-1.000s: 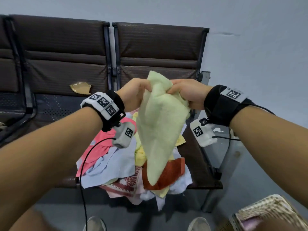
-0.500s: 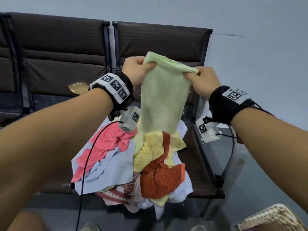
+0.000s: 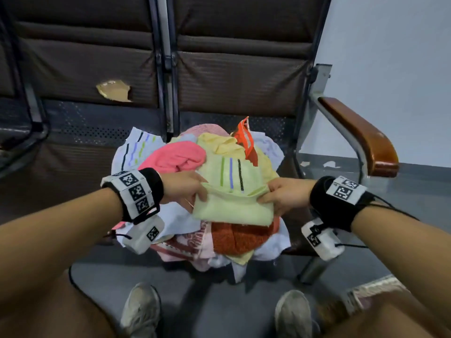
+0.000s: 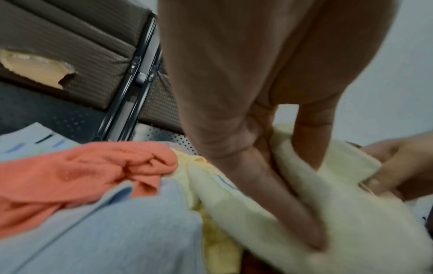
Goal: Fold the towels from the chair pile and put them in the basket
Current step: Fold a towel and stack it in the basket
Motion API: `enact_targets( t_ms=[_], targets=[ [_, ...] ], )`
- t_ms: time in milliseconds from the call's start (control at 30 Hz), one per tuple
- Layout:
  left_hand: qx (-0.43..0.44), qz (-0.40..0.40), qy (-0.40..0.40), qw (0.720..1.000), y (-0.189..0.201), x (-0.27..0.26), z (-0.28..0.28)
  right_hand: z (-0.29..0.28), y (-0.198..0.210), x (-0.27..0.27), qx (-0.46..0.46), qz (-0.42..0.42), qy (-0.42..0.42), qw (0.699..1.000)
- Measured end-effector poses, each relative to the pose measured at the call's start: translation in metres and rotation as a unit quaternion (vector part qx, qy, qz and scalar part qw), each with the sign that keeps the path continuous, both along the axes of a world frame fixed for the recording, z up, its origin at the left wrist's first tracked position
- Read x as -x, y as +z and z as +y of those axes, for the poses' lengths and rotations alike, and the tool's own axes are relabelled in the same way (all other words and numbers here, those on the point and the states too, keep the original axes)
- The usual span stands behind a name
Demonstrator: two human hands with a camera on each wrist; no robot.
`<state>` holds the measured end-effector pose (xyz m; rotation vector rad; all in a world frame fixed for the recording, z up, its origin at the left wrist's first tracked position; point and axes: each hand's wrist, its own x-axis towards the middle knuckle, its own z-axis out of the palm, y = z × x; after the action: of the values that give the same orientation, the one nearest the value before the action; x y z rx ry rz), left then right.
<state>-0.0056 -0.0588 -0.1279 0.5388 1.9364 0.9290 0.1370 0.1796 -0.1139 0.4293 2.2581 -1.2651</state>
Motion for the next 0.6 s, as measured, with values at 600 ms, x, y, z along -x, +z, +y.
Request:
enact_targets(
  t_ms=[600],
  targets=[
    [-0.067, 0.203, 0.222, 0.951, -0.06, 0.073, 0.07, 0.038, -0.071, 0.091, -0.123, 0.171, -0.267, 0.94]
  ],
)
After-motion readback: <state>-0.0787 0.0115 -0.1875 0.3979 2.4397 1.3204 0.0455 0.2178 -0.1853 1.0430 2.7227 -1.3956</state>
